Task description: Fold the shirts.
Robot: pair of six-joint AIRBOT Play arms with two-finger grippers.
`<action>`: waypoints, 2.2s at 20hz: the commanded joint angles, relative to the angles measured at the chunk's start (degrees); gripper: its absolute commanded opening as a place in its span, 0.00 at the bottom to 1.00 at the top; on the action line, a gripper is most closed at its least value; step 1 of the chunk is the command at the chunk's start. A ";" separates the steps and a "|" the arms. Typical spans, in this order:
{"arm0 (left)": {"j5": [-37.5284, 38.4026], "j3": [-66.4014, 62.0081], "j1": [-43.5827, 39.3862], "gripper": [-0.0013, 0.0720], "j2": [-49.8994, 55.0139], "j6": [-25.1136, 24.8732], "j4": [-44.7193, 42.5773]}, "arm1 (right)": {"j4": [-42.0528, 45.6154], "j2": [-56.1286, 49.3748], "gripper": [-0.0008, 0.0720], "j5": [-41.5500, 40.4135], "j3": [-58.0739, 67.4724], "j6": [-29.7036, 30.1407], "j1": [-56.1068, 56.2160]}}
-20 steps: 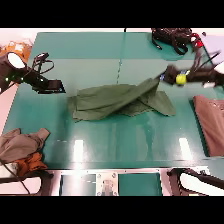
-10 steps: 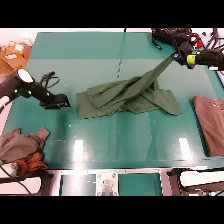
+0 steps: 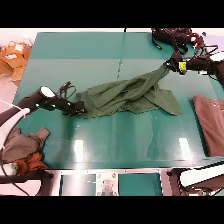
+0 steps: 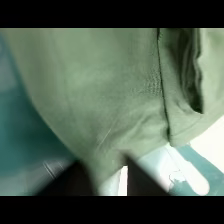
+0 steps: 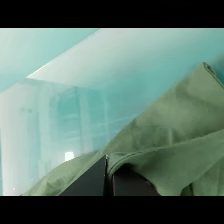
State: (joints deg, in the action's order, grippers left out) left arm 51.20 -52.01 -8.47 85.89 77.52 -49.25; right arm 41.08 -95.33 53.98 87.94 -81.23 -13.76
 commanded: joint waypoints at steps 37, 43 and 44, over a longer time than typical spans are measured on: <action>10.71 -61.96 9.27 0.05 5.49 -4.57 -12.90 | 11.56 46.75 0.04 -6.54 -41.22 -2.62 -9.14; 16.63 -61.96 0.42 0.42 22.58 -2.14 -12.94 | 10.82 28.26 0.04 -11.58 -44.09 0.70 -6.49; 17.97 -61.99 0.44 0.80 22.93 0.42 -13.46 | 10.84 26.75 0.04 -11.58 -43.60 1.44 -6.69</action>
State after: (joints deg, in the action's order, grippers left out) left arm 65.34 -113.97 -5.85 103.66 74.30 -63.24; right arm 52.29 -62.19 44.27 45.23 -81.84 -20.86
